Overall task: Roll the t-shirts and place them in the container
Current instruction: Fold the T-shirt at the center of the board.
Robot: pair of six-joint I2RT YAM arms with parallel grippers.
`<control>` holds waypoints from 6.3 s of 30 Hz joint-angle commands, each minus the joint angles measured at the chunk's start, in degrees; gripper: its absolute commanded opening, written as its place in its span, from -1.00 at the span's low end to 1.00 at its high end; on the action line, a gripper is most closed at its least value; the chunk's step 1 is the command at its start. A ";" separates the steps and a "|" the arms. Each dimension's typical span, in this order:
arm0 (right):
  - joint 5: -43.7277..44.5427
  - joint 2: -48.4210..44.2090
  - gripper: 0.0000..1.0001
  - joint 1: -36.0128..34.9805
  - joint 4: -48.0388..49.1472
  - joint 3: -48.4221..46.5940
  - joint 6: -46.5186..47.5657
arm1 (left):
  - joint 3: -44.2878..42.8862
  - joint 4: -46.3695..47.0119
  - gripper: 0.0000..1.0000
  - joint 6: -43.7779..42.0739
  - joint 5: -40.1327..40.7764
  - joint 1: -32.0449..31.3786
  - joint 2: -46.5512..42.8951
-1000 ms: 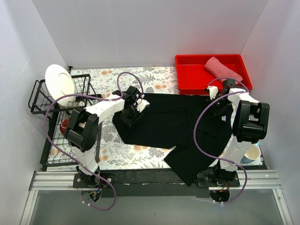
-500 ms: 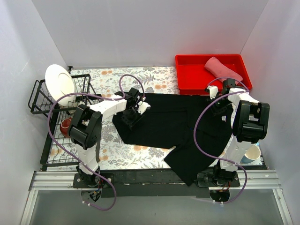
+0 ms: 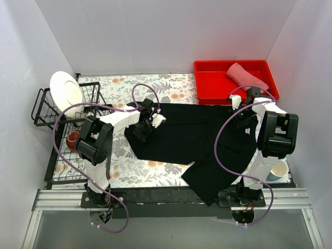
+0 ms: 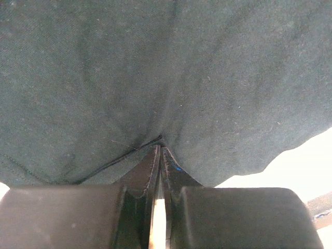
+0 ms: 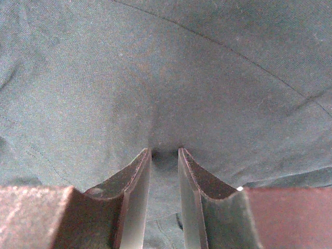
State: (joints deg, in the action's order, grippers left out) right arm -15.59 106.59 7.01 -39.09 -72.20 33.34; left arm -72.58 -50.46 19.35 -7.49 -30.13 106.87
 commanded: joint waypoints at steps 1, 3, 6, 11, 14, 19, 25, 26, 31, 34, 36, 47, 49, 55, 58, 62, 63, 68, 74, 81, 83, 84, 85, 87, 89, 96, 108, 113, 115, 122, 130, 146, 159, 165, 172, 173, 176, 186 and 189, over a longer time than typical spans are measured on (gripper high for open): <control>-1.02 0.64 -0.28 -0.06 -0.46 -1.18 -0.30 | 0.15 1.24 -1.00 -0.37 -0.16 -0.28 -1.31; -0.93 0.64 -0.28 0.03 -0.55 -1.27 -0.30 | -0.02 1.24 -1.00 -0.46 -0.25 -0.28 -1.40; -1.02 0.73 -0.29 -0.06 -0.72 -1.45 -0.12 | -0.98 1.68 -1.00 -0.02 0.45 -0.19 -1.40; -0.93 0.90 -0.29 -0.06 -0.81 -1.36 0.06 | -2.66 1.94 -0.33 -0.19 0.11 -0.19 -1.84; -1.10 1.17 -0.28 -0.06 -0.81 -1.53 -0.12 | -2.57 1.59 -0.30 -0.20 -0.42 -0.28 -1.23; -1.28 1.52 -0.28 -0.06 -1.07 -1.97 -0.21 | -2.31 1.85 -0.31 -0.11 -1.13 -0.63 -0.08; -0.84 1.70 -0.28 0.03 -0.72 -1.36 0.14 | 0.32 2.29 -0.61 -0.98 0.54 -0.72 0.27; -0.84 1.70 -0.28 -0.06 -0.72 -1.27 0.06 | 0.59 2.38 -0.69 -0.90 0.63 -0.72 0.10; -0.93 1.78 -0.28 0.03 -0.20 -0.66 -0.03 | 0.86 2.21 -1.00 -0.98 1.33 -0.72 -0.96; -0.41 1.87 -0.28 0.03 -0.02 -0.13 0.05 | -0.02 0.98 -1.00 -0.90 2.03 -0.72 -2.71; 0.21 1.96 -0.28 0.03 0.50 0.31 0.14 | 0.33 0.36 -1.00 -1.16 2.83 -0.63 -5.96; 1.18 4.51 -0.29 0.38 1.21 0.05 0.14 | 11.92 -2.54 -1.00 -0.72 8.35 -0.02 -19.33; 1.09 5.38 -0.29 0.47 1.12 -0.30 -0.03 | 13.16 -2.37 -0.95 -0.63 8.19 -0.02 -19.51; 2.85 6.44 -0.30 0.73 1.74 -1.27 -0.03 | 11.41 -2.54 -0.92 -1.25 7.57 -0.02 -17.84; 2.59 6.09 -0.30 1.08 1.30 -2.76 0.32 | 11.32 -3.42 -0.89 -1.60 5.66 -0.02 -17.92; 2.33 6.79 -0.31 1.78 1.30 -4.87 0.50 | 12.72 -3.51 -0.78 -1.60 5.20 -0.02 -18.01; 2.15 6.97 -0.31 1.96 1.21 -5.31 0.50 | 12.64 -3.42 -0.75 -1.43 5.03 -0.02 -18.10; 1.45 8.02 -0.33 2.22 1.13 -9.17 0.67 | 10.79 -3.07 -0.55 -0.55 4.76 -0.02 -17.22; -0.75 8.38 -0.33 2.31 -8.70 -15.68 6.28 | 3.68 3.24 -0.57 1.30 13.10 1.03 -12.49; -6.03 7.23 -0.33 2.40 -18.21 -21.57 11.40 | -14.77 6.08 -1.00 2.79 13.47 7.27 4.37; -4.54 6.27 -0.33 2.40 -15.59 -20.79 10.61 | -19.68 6.16 -1.00 2.97 12.24 8.68 9.64; -3.57 6.18 -0.33 2.40 -12.01 -20.26 10.34 | -20.67 6.33 -1.00 2.62 11.88 8.95 10.98; -3.22 6.27 -0.33 2.40 -10.58 -18.95 9.99 | -21.63 6.25 -1.00 1.75 11.71 9.12 12.21; -1.29 7.84 -0.32 2.31 -7.16 -18.15 9.72 | -23.22 6.07 -1.00 0.78 12.06 9.30 15.29; 0.38 10.38 -0.34 2.14 -5.65 -18.23 9.64 | -23.31 7.03 -1.00 -0.54 13.10 9.83 16.70; 8.56 13.56 -0.35 2.05 -0.55 -18.24 9.11 | -31.54 12.31 -1.00 -3.10 22.15 11.93 26.09; 9.27 12.34 -0.35 2.14 -1.24 -17.88 7.36 | -41.07 7.75 -0.50 0.59 21.56 13.61 22.00; 4.97 7.06 -0.34 2.05 -2.66 -16.74 5.77 | -30.30 0.63 -0.09 1.83 10.14 13.17 8.82; 2.69 4.44 -0.33 2.05 -4.31 -15.34 6.90 | -26.14 -3.13 -0.07 1.39 6.37 13.17 4.33; -5.13 -12.61 -0.28 1.52 -2.92 1.77 20.42 | -6.81 -3.34 -0.10 -5.20 2.12 12.64 -5.87; -13.85 -36.92 -0.10 -9.70 -16.82 17.16 43.47 | -15.81 -7.63 -0.10 -3.01 -8.21 11.41 -0.44; -1.74 -27.93 -0.12 -7.62 9.98 9.20 10.97 | -46.16 2.73 -0.09 10.88 3.97 5.34 27.07; 4.96 -15.62 -0.12 -0.33 14.13 2.95 9.98 | -24.83 7.03 -0.12 10.97 9.07 12.11 17.86; -7.41 -18.06 -0.12 -1.03 4.31 1.71 19.02 | -19.09 7.48 -0.11 11.23 8.54 12.20 13.11; -18.68 -36.43 -0.06 -12.16 -16.27 13.30 44.16 | -33.40 0.28 -0.05 8.07 -7.42 12.03 10.65; -18.60 -40.19 -0.04 -13.67 -17.32 15.84 45.92 | -35.51 -1.73 -0.05 7.11 -12.24 11.76 9.94; -15.09 -44.26 -0.02 -15.79 -4.07 20.68 36.67 | -35.54 -2.20 0.04 7.71 -25.37 7.92 2.57; -16.13 -16.86 -0.06 0.46 1.21 -2.92 -5.82 | -12.95 13.79 0.01 5.96 -22.58 -13.19 -9.40; -14.38 -13.34 -0.07 1.96 2.17 -6.98 -9.08 | -9.26 19.14 -0.02 6.48 -19.43 -21.53 -9.92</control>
State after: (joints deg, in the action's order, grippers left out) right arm -29.12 91.53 7.62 -38.28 -73.80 34.72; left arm -86.78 -38.83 26.33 -30.81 -46.96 96.09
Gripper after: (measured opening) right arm 0.467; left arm 0.500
